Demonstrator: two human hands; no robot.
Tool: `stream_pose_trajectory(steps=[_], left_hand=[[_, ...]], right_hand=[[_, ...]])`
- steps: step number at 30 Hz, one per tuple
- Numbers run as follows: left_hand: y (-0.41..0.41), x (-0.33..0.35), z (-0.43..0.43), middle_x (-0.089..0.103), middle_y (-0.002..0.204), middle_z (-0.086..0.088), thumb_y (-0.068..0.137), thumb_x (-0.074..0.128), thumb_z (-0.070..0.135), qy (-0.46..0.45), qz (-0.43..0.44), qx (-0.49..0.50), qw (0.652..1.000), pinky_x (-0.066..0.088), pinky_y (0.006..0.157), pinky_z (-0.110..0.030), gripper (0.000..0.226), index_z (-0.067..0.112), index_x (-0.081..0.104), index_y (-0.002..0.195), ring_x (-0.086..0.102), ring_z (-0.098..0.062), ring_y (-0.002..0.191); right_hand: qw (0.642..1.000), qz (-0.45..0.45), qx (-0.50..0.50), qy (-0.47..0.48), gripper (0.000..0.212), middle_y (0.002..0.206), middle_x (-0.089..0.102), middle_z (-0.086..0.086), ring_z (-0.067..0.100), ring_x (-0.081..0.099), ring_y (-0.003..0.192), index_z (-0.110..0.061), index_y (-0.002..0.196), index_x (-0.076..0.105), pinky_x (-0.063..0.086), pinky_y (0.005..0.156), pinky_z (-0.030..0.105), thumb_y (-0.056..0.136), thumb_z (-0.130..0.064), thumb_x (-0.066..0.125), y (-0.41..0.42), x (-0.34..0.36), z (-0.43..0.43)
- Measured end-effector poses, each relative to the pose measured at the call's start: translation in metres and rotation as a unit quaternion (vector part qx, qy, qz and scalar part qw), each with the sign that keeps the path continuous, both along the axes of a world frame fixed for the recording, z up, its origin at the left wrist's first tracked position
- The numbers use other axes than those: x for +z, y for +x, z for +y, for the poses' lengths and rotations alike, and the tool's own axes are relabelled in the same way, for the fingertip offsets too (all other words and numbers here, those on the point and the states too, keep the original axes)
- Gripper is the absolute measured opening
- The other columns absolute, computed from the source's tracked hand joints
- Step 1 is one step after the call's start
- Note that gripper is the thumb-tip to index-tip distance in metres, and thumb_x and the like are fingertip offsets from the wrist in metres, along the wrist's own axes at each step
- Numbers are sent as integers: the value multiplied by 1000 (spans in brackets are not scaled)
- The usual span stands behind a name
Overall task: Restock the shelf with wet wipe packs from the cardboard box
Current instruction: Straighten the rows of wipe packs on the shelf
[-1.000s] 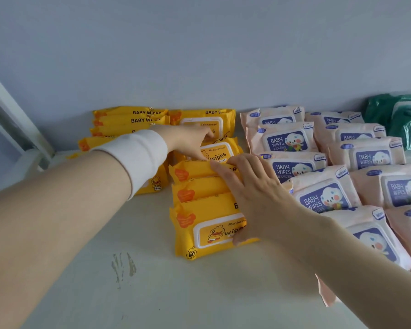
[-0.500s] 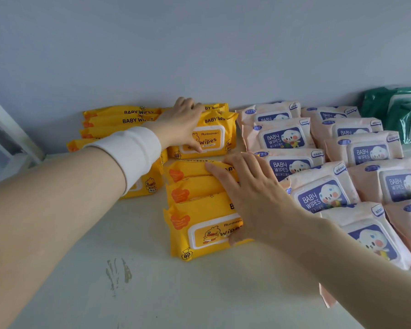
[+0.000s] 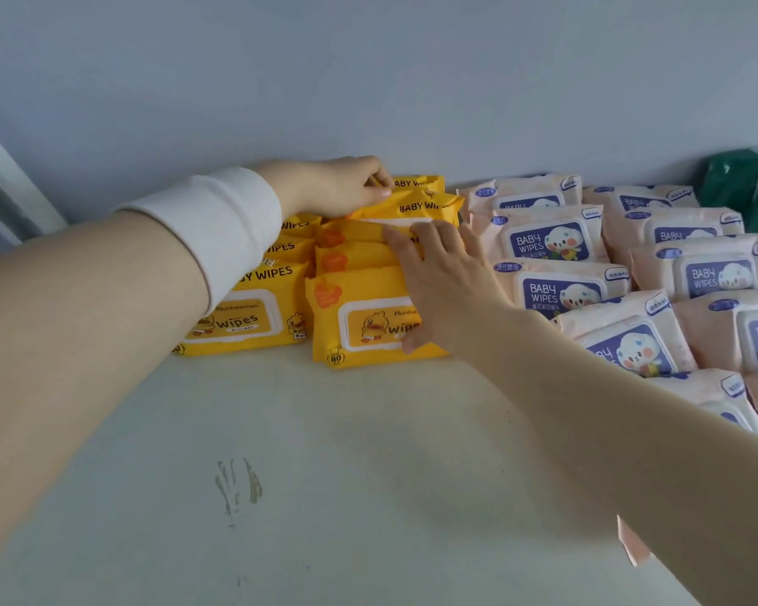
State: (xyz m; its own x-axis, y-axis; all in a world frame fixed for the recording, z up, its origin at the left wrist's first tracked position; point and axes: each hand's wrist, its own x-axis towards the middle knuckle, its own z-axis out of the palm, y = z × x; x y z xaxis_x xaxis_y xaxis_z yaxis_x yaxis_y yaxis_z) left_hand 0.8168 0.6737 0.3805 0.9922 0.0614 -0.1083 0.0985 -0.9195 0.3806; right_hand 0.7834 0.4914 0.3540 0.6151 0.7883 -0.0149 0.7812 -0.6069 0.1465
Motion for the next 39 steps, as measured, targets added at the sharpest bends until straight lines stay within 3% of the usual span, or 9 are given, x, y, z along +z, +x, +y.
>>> stream_pose_trajectory(steps=[2, 5, 10, 13, 18, 23, 29, 36, 39], left_hand=[[-11, 7, -1, 43, 140, -4, 92, 38, 50, -38, 1, 8, 999, 36, 86, -26, 54, 16, 40, 134, 47, -16, 113], [-39, 17, -5, 35, 148, -2, 61, 43, 73, -79, 19, 1, 997, 34, 102, -30, 96, 21, 31, 141, 35, -19, 133], [-94, -2, -18, -10, 158, -3, 43, 55, 77, 118, 33, -24, 992, 5, 116, -38, 132, 25, -4, 149, -6, -21, 145], [-109, -26, -29, -18, 155, -13, 55, 56, 74, 221, 0, -34, 975, -9, 113, -37, 129, 15, -13, 147, -15, -26, 144], [-102, -36, -34, -10, 156, -16, 73, 55, 60, 270, -60, -8, 961, -8, 112, -38, 112, 9, -12, 147, -6, -28, 145], [-94, -36, -38, -7, 156, -18, 79, 54, 53, 286, -69, 0, 956, 0, 115, -39, 104, 8, -10, 147, -1, -30, 145], [-92, -28, -40, -18, 155, -15, 81, 51, 57, 233, -13, -4, 972, -6, 113, -34, 104, 9, -16, 146, -12, -26, 144], [-86, -35, -41, -19, 155, -14, 94, 43, 41, 251, -23, -5, 968, -6, 114, -33, 87, 8, -19, 144, -14, -24, 144], [-85, -31, -44, -19, 155, -14, 93, 43, 44, 244, -3, 2, 970, -6, 114, -33, 89, 8, -19, 144, -15, -24, 144]], right_hand=[[1000, 3, -4, 14, 124, 148, 21, 10, 31, 14, 140, -18, 148, 2, 13, 114, 52, 57, -49, 81, 8, 0, 7], [999, 14, 0, 43, 125, 152, 18, 7, 30, 10, 143, -19, 148, 3, 13, 114, 50, 56, -47, 82, 17, -3, 8], [964, 111, -92, 222, 138, 155, -16, 12, 30, -16, 143, -16, 147, -16, -1, 116, 43, 56, -43, 84, 5, -17, -15], [928, 147, -170, 298, 135, 155, -4, 14, 30, -4, 143, -11, 146, -16, 3, 117, 43, 59, -46, 82, -6, -30, -27], [932, 143, -199, 268, 117, 149, 29, 12, 33, 17, 138, -10, 148, 0, 15, 114, 41, 66, -49, 75, 5, -32, -22], [919, 150, -220, 291, 108, 147, 34, 10, 29, 17, 139, -9, 145, 9, 23, 111, 39, 68, -42, 76, 11, -34, -13], [913, 200, -215, 283, 118, 151, 23, 11, 31, 17, 141, -9, 148, -1, 18, 114, 41, 66, -38, 80, 14, -26, -15], [912, 197, -238, 270, 96, 140, 40, 11, 29, 34, 131, -8, 141, 17, 40, 99, 43, 71, -34, 77, 19, -24, -11], [912, 188, -265, 252, 76, 133, 47, 10, 28, 43, 124, -8, 139, 23, 43, 93, 40, 82, -22, 70, 27, -22, -5]])
